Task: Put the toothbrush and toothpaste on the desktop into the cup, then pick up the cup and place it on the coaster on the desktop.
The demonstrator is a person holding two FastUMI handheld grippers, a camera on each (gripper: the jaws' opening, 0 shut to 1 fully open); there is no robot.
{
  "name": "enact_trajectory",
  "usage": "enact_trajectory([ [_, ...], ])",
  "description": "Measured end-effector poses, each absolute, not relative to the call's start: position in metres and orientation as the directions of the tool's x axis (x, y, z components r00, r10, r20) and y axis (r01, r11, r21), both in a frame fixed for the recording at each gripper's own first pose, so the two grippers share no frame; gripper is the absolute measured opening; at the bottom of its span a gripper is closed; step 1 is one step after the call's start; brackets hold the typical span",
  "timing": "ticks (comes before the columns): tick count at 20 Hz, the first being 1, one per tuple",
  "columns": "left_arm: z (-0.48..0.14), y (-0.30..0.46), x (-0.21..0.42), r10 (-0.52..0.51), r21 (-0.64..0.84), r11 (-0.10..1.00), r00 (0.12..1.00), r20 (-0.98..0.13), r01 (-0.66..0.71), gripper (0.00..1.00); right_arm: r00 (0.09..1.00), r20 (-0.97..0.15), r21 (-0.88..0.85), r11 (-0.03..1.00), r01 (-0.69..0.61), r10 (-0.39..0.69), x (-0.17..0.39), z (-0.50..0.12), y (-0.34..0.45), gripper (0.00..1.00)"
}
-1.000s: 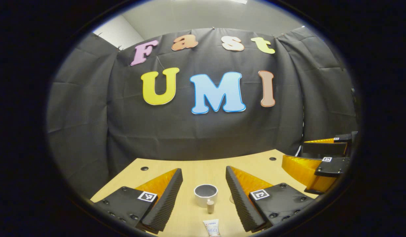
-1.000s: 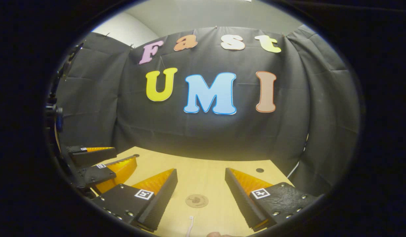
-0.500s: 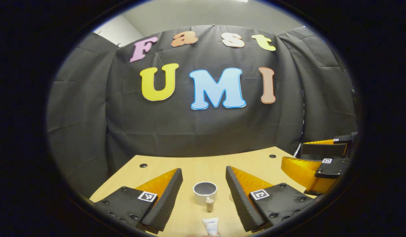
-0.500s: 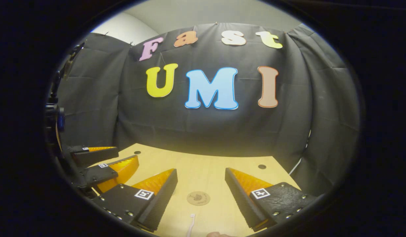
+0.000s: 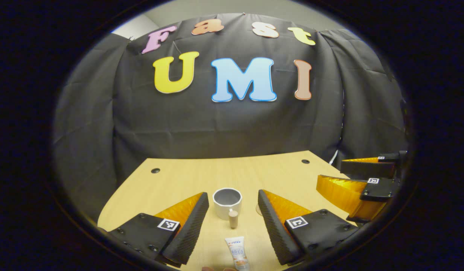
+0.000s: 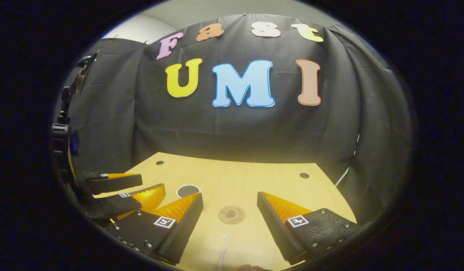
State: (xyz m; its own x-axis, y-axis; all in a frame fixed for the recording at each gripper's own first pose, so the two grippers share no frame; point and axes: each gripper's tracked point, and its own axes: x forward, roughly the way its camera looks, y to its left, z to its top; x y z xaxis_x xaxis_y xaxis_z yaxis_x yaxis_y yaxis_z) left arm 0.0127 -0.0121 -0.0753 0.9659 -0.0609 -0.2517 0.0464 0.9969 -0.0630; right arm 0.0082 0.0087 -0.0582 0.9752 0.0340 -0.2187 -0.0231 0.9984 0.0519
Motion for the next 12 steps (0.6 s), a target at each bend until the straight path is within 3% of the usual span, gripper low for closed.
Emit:
enact_trajectory([
  [12, -0.16, -0.015, 0.001, -0.115, -0.19, 0.982, 0.835, -0.539, 0.013, 0.88, 0.878, -0.478, 0.047, 0.999, -0.009, 0.031, 0.004, -0.124, 0.014, 0.92],
])
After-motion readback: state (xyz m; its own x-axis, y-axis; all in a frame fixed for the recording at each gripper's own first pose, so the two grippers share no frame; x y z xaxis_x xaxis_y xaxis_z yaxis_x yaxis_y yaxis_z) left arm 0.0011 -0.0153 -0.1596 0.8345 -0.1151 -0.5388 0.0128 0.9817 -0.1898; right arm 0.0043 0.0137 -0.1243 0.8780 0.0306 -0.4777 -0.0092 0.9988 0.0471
